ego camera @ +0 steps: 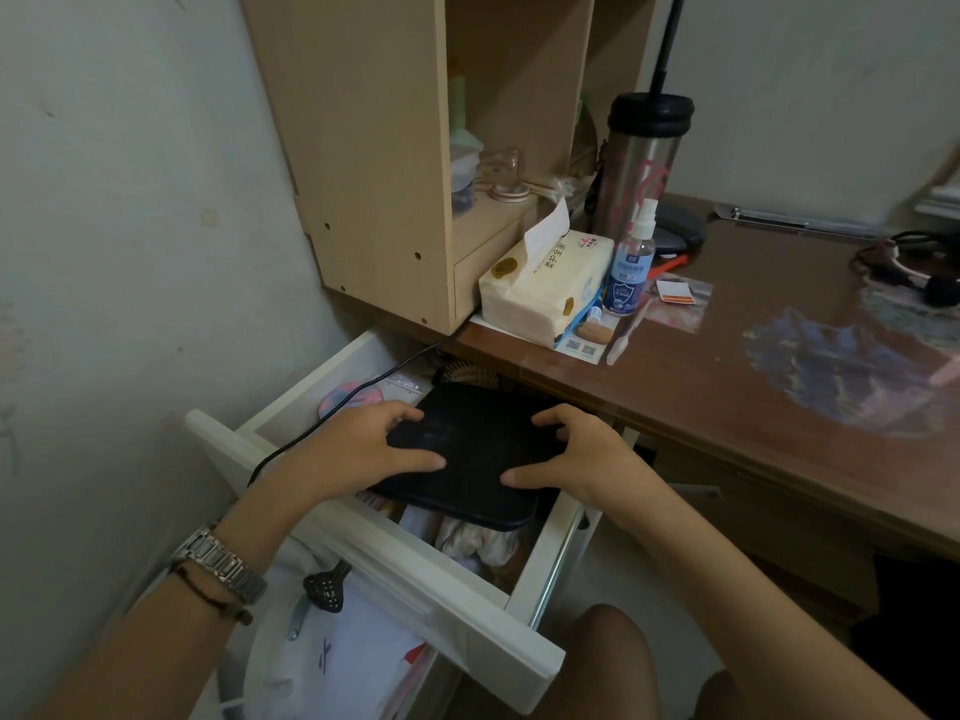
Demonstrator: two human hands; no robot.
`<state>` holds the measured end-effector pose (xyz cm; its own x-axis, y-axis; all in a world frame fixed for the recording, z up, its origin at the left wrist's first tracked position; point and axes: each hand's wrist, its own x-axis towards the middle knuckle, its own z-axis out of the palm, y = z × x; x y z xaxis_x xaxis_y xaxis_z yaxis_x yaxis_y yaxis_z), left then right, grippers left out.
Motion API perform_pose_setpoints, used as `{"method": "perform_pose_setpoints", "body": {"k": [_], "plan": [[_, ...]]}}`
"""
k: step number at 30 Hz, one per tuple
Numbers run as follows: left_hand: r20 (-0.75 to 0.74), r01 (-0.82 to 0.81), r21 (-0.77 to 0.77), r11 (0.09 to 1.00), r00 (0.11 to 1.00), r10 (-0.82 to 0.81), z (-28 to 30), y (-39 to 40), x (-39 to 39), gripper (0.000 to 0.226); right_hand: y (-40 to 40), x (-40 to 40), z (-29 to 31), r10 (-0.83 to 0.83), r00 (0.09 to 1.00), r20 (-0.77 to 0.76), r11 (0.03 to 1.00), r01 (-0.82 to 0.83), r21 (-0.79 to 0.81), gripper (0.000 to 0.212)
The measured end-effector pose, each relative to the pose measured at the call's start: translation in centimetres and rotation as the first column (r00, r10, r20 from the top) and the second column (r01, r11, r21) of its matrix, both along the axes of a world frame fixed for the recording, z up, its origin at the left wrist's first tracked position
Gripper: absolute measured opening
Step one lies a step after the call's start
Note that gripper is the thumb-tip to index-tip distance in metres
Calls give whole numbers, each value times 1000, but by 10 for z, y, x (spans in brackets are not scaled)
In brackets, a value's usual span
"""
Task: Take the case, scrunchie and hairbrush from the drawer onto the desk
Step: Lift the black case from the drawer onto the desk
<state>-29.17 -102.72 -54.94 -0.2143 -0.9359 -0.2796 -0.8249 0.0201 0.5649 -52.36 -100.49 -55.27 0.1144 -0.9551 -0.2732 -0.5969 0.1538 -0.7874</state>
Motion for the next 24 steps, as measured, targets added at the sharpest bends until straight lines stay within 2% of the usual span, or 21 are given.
{"method": "perform_pose_setpoints", "body": {"k": [7, 12, 14, 18, 24], "plan": [[13, -34, -37, 999, 999, 35, 37, 16, 2, 62, 6, -6, 12, 25, 994, 109, 997, -33, 72, 66], [53, -58, -26, 998, 997, 59, 66, 23, -2, 57, 6, -10, 29, 45, 992, 116, 989, -60, 136, 63], [46, -29, -142, 989, 998, 36, 99, 56, -27, 55, 44, -40, 65, 34, 989, 141, 998, -40, 45, 62], [65, -11, -174, 985, 998, 23, 118, 72, -36, 54, 47, -46, 75, 79, 989, 122, 996, -85, 41, 62], [73, 41, -257, 965, 997, -23, 128, 78, -61, 48, 66, -70, 90, 11, 995, 103, 996, -2, -87, 63]]}}
